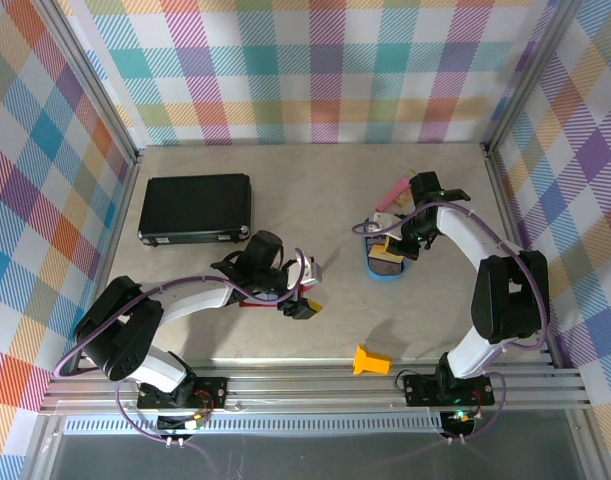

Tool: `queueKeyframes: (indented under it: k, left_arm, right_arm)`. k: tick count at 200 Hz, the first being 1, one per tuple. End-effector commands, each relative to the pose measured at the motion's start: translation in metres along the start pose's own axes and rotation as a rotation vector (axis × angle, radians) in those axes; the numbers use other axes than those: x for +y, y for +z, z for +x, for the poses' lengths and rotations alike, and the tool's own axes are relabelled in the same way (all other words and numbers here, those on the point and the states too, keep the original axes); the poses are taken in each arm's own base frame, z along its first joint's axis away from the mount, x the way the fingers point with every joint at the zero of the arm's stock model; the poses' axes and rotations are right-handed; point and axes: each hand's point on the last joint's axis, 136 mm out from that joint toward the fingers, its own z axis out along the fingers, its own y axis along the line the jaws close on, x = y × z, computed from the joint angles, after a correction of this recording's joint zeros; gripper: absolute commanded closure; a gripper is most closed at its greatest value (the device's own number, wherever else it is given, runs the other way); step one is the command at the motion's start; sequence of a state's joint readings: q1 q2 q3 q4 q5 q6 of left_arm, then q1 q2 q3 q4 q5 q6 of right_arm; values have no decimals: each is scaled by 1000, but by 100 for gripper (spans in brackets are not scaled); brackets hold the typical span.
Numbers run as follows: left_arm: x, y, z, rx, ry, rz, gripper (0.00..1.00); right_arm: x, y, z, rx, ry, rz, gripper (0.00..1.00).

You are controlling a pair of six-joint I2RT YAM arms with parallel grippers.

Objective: Put the credit cards into the card holder

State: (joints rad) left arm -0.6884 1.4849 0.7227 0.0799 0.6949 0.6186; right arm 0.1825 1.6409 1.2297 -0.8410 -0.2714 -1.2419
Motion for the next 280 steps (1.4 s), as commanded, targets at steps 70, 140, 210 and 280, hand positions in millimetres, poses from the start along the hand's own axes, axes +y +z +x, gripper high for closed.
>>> queueKeyframes:
  k: [70,140,210,280]
  left_arm:
    - [-7,4,-7,0,45,26,19]
    - [-9,5,-6,4,40,33,19]
    - [-9,7,-4,10,38,37,19]
    - [-10,8,-4,10,38,41,19]
  right_arm:
    - [10,-9,-2,-22,2,-25,97]
    - [15,-4,2,1,-23,-39,94]
    - [16,0,2,5,-30,-52,90]
    - [34,11,6,30,-82,-134,91]
